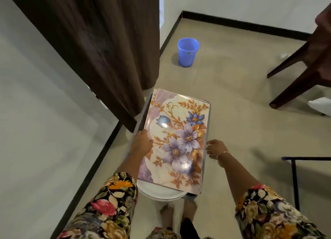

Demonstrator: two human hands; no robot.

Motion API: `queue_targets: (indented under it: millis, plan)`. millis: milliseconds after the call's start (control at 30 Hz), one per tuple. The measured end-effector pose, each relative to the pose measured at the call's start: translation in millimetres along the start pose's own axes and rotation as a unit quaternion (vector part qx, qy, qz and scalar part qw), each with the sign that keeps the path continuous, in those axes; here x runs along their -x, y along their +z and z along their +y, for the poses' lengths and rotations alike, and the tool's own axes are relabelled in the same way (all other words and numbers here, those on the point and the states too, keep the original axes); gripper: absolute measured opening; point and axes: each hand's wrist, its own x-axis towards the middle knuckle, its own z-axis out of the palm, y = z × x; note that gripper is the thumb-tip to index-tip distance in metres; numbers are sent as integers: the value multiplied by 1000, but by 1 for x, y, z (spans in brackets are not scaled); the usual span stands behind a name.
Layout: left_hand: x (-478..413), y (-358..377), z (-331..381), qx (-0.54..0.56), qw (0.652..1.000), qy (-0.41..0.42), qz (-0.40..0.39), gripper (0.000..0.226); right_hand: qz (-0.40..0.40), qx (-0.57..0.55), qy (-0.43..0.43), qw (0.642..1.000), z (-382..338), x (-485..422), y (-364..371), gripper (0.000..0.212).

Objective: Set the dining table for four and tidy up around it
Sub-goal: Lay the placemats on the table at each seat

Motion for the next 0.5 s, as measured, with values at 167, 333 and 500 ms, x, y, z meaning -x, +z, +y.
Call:
queue_targets:
  millis: [167, 333, 500]
  plan:
    - [-31, 9, -13, 72, 995, -67, -15, 48, 0, -72, 74, 995, 2, -29, 4, 31]
    - [-52, 19, -10, 118, 984, -131, -17, 60, -10, -89, 94, 992, 11, -55, 2, 33]
    - [-63, 28, -8, 160, 973, -167, -13, 58, -17, -126, 120, 985, 16, -70, 2, 29]
